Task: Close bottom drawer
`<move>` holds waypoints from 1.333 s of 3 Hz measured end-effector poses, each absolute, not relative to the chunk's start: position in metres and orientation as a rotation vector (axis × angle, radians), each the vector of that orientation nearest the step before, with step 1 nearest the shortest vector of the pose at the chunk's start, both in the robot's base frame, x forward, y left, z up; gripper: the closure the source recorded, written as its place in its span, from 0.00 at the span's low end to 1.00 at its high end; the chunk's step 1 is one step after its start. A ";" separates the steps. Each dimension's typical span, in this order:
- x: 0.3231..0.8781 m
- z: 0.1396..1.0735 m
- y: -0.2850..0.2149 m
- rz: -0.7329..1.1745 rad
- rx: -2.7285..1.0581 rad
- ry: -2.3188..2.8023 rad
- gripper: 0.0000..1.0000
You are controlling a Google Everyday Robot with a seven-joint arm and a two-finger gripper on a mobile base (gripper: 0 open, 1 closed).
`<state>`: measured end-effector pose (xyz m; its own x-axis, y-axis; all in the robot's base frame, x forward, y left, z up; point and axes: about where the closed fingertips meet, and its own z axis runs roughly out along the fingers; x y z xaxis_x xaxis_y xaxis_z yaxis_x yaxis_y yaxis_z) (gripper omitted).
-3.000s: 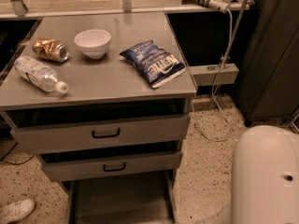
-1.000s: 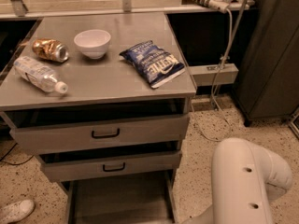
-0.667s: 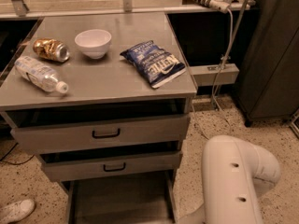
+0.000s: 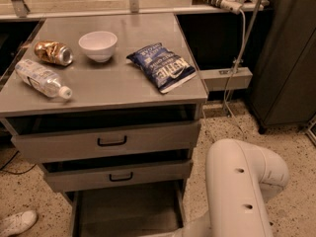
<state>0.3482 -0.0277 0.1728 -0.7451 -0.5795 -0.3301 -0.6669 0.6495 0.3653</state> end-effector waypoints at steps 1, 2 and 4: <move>0.359 0.177 -0.021 0.706 -1.041 2.659 1.00; 0.368 0.180 -0.010 0.722 -1.064 2.628 1.00; 0.376 0.182 0.001 0.740 -1.089 2.599 0.81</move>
Offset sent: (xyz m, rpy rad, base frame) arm 0.0355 0.0268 0.0112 0.0486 -0.0533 0.0513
